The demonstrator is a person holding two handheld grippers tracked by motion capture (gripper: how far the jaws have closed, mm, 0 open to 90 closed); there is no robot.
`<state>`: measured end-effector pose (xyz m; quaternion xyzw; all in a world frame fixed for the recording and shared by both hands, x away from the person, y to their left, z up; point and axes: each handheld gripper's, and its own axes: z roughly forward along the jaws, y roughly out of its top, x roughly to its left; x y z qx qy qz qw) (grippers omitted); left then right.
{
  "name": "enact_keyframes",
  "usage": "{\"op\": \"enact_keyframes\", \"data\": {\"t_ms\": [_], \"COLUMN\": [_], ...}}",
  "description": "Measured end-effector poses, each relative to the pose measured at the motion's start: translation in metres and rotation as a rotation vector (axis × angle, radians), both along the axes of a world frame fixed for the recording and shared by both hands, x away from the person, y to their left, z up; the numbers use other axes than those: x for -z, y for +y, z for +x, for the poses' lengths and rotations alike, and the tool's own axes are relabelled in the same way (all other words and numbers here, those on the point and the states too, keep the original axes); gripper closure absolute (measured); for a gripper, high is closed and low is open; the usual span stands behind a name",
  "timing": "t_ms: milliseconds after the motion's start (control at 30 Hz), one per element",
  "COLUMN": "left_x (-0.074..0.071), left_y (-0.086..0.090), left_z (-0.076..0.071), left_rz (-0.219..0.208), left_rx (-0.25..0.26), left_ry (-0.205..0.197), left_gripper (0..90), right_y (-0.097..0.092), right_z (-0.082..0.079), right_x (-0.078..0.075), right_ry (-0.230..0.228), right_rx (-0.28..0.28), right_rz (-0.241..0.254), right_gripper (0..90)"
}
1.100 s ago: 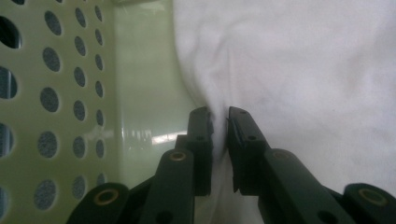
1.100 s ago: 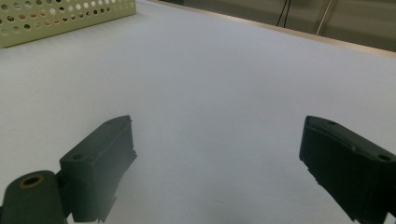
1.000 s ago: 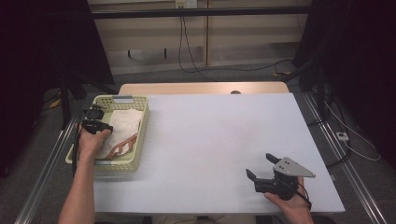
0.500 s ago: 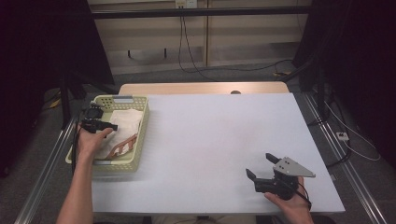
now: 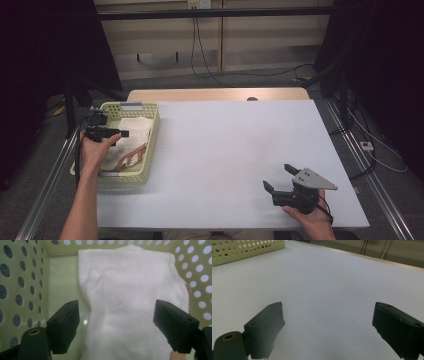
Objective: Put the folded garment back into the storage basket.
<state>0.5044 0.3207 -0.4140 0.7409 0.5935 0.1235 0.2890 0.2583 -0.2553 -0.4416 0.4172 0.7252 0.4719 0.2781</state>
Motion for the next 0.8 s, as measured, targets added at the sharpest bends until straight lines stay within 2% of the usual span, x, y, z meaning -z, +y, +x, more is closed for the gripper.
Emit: {"op": "enact_keyframes", "data": {"t_ms": [33, 100, 167, 200, 233, 367, 433, 467, 600, 733, 800], "left_x": [0.001, 0.0, -0.004, -0.004, -0.006, -0.016, -0.017, -0.019, -0.024, -0.03, -0.033], "left_y": [-0.001, -0.001, -0.003, -0.005, -0.005, -0.001, 0.0, 0.0, 0.001, -0.002, -0.003], "left_z": [0.0, 0.0, -0.002, -0.003, -0.004, -0.01, -0.011, -0.012, -0.018, -0.023, -0.027], "left_rz": [0.0, 0.007, -0.006, -0.017, -0.016, -0.014, -0.013, -0.012, -0.002, 0.008, 0.001], "left_rx": [-0.01, 0.013, 0.039, 0.019, 0.027, -0.021, -0.022, -0.028, -0.037, -0.024, -0.022], "left_ry": [-0.019, -0.022, -0.018, -0.043, -0.053, -0.124, -0.135, -0.156, -0.199, -0.2, -0.217], "left_gripper": [16.9, 15.4, 7.4, 6.9, 6.9, 7.0, 7.0, 7.0, 6.9, 6.9, 7.0], "right_y": [0.0, 0.0, -0.001, -0.001, -0.001, -0.002, -0.002, -0.002, -0.002, -0.002, -0.003], "right_z": [0.0, 0.0, 0.0, 0.0, 0.0, 0.0, -0.001, -0.001, -0.001, 0.0, 0.0], "right_x": [0.0, 0.0, 0.0, 0.0, 0.0, 0.0, 0.0, 0.0, 0.0, 0.0, 0.0], "right_ry": [-0.002, -0.002, -0.002, -0.004, -0.004, -0.002, -0.002, -0.001, -0.002, -0.003, -0.002], "right_rx": [-0.001, -0.001, 0.001, 0.002, 0.002, 0.006, 0.006, 0.006, 0.009, 0.009, 0.011], "right_rz": [0.001, 0.002, 0.004, 0.004, 0.004, 0.005, 0.005, 0.005, 0.007, 0.005, 0.007], "right_gripper": [10.3, 10.3, 10.3, 10.3, 10.3, 10.3, 10.3, 10.3, 10.4, 10.3, 10.3]}}
